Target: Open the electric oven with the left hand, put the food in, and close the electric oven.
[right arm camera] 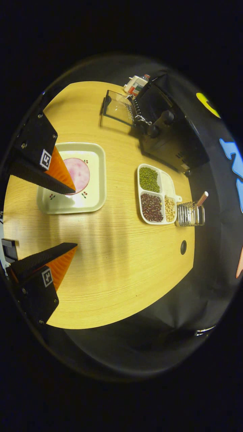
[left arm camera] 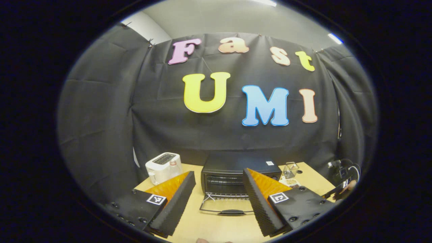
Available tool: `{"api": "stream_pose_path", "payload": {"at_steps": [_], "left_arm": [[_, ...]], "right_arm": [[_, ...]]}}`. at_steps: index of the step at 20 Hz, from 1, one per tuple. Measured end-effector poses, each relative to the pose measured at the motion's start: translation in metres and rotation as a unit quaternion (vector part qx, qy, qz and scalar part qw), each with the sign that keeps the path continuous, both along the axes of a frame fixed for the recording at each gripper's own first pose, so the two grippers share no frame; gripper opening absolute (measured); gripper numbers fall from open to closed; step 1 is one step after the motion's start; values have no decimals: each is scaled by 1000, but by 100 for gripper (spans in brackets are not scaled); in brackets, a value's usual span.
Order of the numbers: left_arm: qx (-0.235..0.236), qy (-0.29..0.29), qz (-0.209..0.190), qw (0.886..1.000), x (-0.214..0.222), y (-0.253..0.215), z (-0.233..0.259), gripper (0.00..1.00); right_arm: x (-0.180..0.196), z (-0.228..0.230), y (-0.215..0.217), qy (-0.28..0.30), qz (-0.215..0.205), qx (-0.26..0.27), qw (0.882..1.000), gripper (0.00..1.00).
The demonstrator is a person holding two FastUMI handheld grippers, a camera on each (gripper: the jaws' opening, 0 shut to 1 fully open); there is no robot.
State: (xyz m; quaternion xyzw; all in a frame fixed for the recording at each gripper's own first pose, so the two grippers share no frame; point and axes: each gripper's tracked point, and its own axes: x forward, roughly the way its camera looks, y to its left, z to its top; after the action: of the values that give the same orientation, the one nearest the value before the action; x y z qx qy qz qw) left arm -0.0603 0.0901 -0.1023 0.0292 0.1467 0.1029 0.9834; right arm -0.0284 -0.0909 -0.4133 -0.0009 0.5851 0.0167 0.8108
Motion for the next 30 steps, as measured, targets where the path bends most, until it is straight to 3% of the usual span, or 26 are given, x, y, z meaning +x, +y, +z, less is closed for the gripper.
{"api": "stream_pose_path", "payload": {"at_steps": [2, 5, 6, 7, 8, 10, 13, 14, 17, 21, 24, 26, 30], "left_arm": [[1, 6, 4, 1000, -4, 3, -3, 98], [-6, 13, 6, 1000, -5, 2, -9, 99], [-9, 15, 6, 1000, -5, 1, -11, 99], [-11, 16, 7, 1000, -6, 1, -13, 99], [-13, 17, 7, 1000, -6, 1, -13, 99], [-18, 22, 7, 1000, -7, 0, -19, 99], [-29, 26, 3, 999, -6, -7, -26, 99], [-30, 27, 0, 999, -5, -10, -27, 99], [-23, 31, -5, 999, -3, -17, -27, 99], [-15, 25, 0, 1000, -2, -20, -17, 99], [-11, 30, 18, 999, -5, -18, -17, 95], [-8, 34, 32, 999, -9, -16, -17, 98], [2, 38, 50, 998, -15, -15, -14, 98]], "right_arm": [[2, -9, 2, 12, 1, -11, 1000, 89], [0, -23, 2, 35, 3, -26, 999, 81], [-2, -28, 2, 43, 5, -30, 999, 74], [-5, -29, 5, 49, 8, -22, 999, 76], [-3, -31, 11, 43, -1, -11, 999, 63], [-1, -31, 19, 40, -21, 7, 999, 25], [2, -33, 18, 34, -1, 37, 999, 16], [-3, -28, 19, 49, -4, 55, 997, 1], [-2, -29, 17, 72, -68, 121, 988, 1], [-10, -29, 30, 96, -169, 260, 946, 1], [-17, -25, 34, 101, -197, 320, 921, 1], [-18, -21, 35, 102, -210, 347, 908, 1], [-19, -10, 37, 95, -219, 389, 890, 1]]}}
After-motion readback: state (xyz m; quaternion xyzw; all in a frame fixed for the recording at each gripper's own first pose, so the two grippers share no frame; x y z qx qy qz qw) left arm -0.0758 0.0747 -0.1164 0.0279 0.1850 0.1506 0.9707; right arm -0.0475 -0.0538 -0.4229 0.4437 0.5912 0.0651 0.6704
